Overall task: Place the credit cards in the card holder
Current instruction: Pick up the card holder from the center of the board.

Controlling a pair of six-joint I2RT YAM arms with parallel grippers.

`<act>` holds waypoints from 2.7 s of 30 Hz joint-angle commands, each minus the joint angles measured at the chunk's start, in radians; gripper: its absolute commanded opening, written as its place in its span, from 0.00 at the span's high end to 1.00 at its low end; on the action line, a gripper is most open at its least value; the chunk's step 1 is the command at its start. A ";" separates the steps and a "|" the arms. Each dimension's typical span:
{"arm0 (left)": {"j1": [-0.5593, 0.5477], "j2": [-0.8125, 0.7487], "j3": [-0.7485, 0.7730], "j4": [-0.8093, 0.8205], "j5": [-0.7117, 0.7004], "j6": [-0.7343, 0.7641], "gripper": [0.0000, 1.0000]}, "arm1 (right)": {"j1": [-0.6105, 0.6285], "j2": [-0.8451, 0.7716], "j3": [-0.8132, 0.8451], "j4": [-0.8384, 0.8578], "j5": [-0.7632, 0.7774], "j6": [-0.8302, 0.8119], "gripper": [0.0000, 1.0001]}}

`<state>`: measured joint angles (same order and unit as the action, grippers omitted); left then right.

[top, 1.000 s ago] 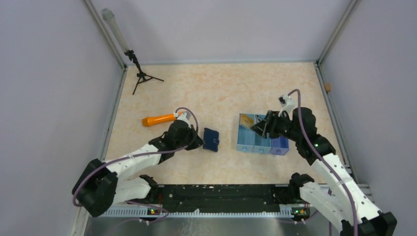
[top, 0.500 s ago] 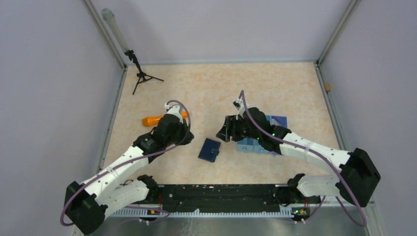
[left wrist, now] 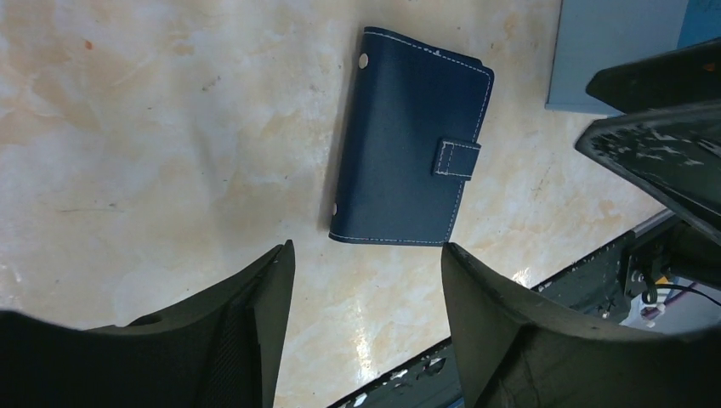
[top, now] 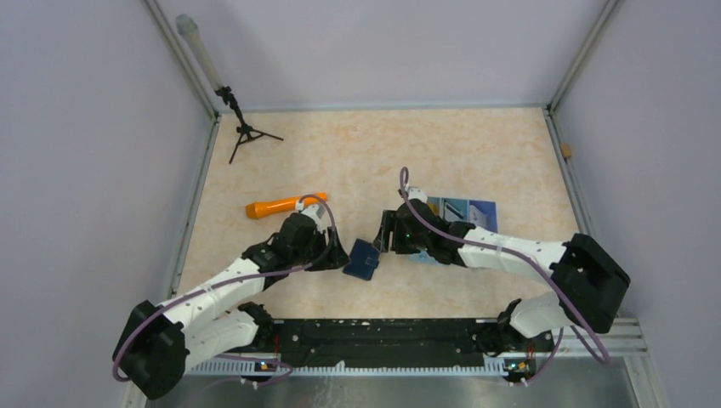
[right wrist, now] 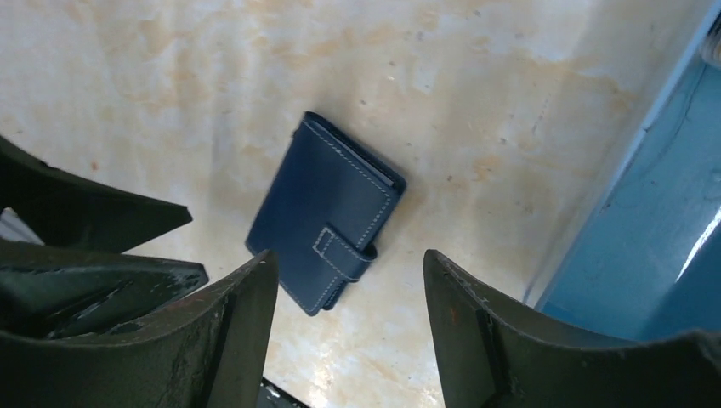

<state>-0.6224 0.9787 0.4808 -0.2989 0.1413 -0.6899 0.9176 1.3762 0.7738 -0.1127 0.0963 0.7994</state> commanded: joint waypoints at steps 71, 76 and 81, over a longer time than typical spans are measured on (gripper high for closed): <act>0.205 -0.381 0.049 0.088 0.264 0.033 0.04 | -0.013 -0.233 -0.025 0.433 -0.270 -0.098 1.00; 0.207 -0.362 0.104 0.128 0.425 0.033 0.01 | -0.033 -0.306 0.014 0.411 -0.374 -0.104 1.00; 0.207 -0.352 0.116 0.168 0.500 0.026 0.01 | -0.035 -0.319 0.015 0.457 -0.457 -0.074 1.00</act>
<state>-0.4202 0.6151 0.5575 -0.1814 0.5335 -0.6773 0.8871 1.0817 0.7422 0.2844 -0.2520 0.7174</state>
